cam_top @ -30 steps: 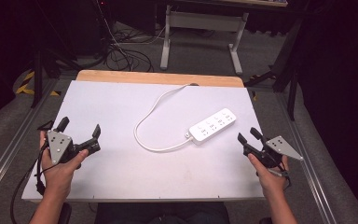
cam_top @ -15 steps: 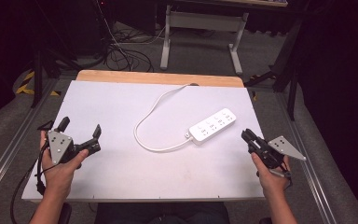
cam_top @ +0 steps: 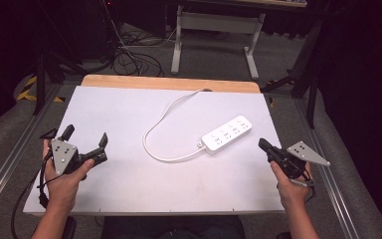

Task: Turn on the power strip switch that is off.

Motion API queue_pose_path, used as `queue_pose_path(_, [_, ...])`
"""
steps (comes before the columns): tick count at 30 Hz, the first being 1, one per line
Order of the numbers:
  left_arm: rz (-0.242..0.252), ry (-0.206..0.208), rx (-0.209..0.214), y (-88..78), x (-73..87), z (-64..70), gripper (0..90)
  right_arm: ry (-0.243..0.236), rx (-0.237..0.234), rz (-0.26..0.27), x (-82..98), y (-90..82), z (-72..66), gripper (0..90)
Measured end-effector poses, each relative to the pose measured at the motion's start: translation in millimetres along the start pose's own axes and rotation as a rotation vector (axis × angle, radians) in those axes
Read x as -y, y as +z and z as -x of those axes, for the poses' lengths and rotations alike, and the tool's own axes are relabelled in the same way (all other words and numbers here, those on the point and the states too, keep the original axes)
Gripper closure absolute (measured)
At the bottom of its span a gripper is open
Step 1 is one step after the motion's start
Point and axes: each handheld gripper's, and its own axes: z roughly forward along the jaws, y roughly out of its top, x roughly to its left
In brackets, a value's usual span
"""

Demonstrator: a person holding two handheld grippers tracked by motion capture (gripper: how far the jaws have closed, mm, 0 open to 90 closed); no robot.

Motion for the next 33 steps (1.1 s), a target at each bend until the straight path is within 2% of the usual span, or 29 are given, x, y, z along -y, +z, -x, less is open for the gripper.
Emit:
queue_pose_path(2, [-0.001, 0.002, 0.001, 0.2, 0.1, 0.1, 2.5, 0.012, -0.018, -0.002, -12.2, 1.0, 0.2, 90.0])
queue_pose_path(8, [0.000, 0.003, -0.001, 0.4, 0.4, -0.1, 2.5, 0.012, -0.023, -0.016, -27.5, 7.6, 0.5, 90.0])
queue_pose_path(10, [0.001, 0.003, -0.001, 0.4, 0.6, -0.6, 2.5, 0.025, -0.025, -0.038, -34.6, 15.1, -0.1, 90.0])
queue_pose_path(16, [0.000, 0.004, -0.001, 0.7, 0.6, -0.2, 2.6, 0.022, -0.031, -0.080, -41.9, 32.5, -3.2, 90.0])
queue_pose_path(20, [0.000, 0.009, -0.003, 0.8, 0.7, -0.2, 2.6, -0.006, -0.031, -0.104, -50.4, 48.8, -5.1, 90.0])
queue_pose_path(24, [-0.001, 0.010, -0.006, 0.5, 1.0, -1.2, 2.8, -0.013, -0.030, -0.121, -53.6, 61.1, -4.5, 90.0])
queue_pose_path(33, [-0.003, 0.013, -0.008, -0.2, 1.3, -1.8, 3.1, -0.051, -0.013, -0.170, -54.9, 78.6, -6.6, 90.0])
